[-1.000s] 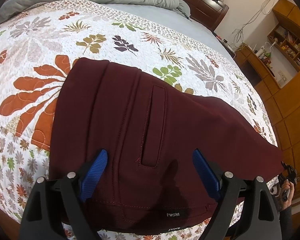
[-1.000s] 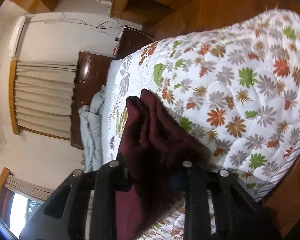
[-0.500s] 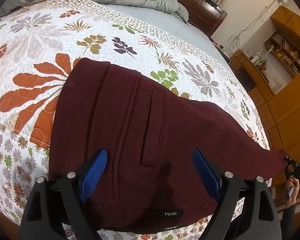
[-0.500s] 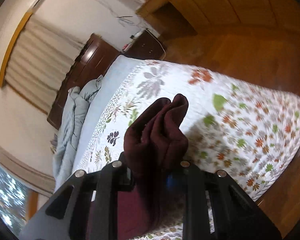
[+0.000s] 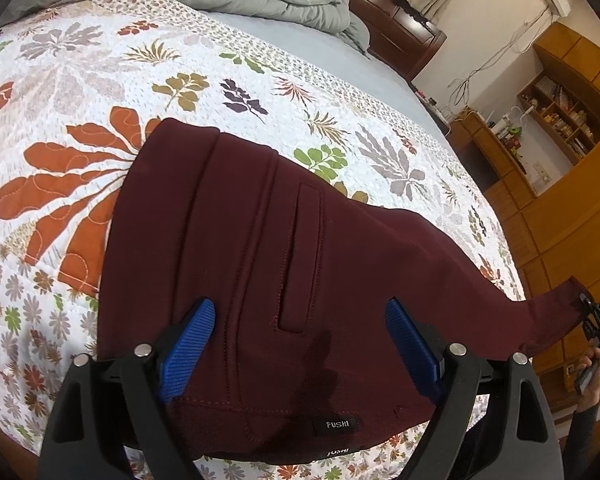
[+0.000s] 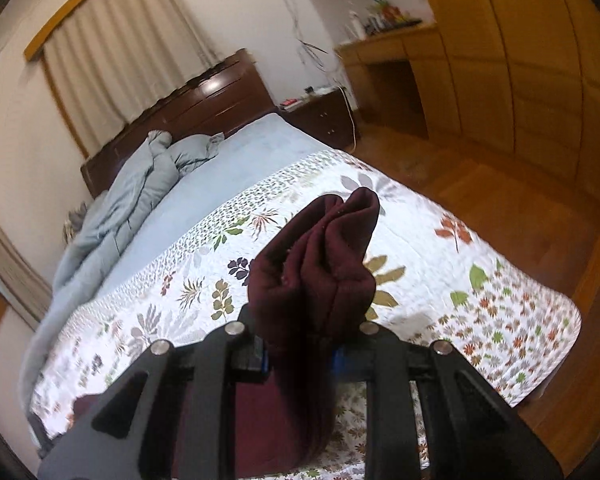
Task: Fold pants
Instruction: 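Hold the lifted trouser fold up with the right tool while the left tool holds the waistband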
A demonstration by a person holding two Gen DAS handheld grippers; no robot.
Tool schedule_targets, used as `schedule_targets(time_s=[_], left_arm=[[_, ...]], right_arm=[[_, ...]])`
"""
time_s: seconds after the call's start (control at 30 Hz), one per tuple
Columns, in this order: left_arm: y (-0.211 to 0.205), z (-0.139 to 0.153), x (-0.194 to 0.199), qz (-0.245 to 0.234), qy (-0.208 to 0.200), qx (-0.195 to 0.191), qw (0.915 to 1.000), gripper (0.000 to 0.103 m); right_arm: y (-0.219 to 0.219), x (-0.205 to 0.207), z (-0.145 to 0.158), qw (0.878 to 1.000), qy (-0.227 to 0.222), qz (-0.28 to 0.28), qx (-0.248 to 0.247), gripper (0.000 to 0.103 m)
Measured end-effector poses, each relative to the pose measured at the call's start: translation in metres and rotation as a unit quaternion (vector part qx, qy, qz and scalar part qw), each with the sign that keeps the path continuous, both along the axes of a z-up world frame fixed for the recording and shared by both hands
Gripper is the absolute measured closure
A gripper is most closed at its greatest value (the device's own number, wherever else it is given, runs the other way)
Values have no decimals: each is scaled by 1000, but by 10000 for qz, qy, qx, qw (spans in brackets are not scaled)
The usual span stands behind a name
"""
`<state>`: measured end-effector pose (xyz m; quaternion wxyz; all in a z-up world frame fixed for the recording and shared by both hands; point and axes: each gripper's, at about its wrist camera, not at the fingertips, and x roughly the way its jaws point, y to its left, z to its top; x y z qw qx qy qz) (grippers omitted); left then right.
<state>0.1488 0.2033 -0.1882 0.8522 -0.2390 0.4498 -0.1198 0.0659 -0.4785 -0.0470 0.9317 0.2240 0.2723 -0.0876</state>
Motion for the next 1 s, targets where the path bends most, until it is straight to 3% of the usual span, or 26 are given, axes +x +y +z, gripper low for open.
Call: schedule_targets(time_s=[0.67, 1.0], left_arm=[[10, 3, -10, -19, -215, -354, 9991, 15], [16, 3, -14, 12, -288, -603, 9978, 15]], right_arm=[[96, 24, 30, 9931, -21, 564, -1032, 83], [121, 32, 30, 9904, 17, 771, -1147, 83]])
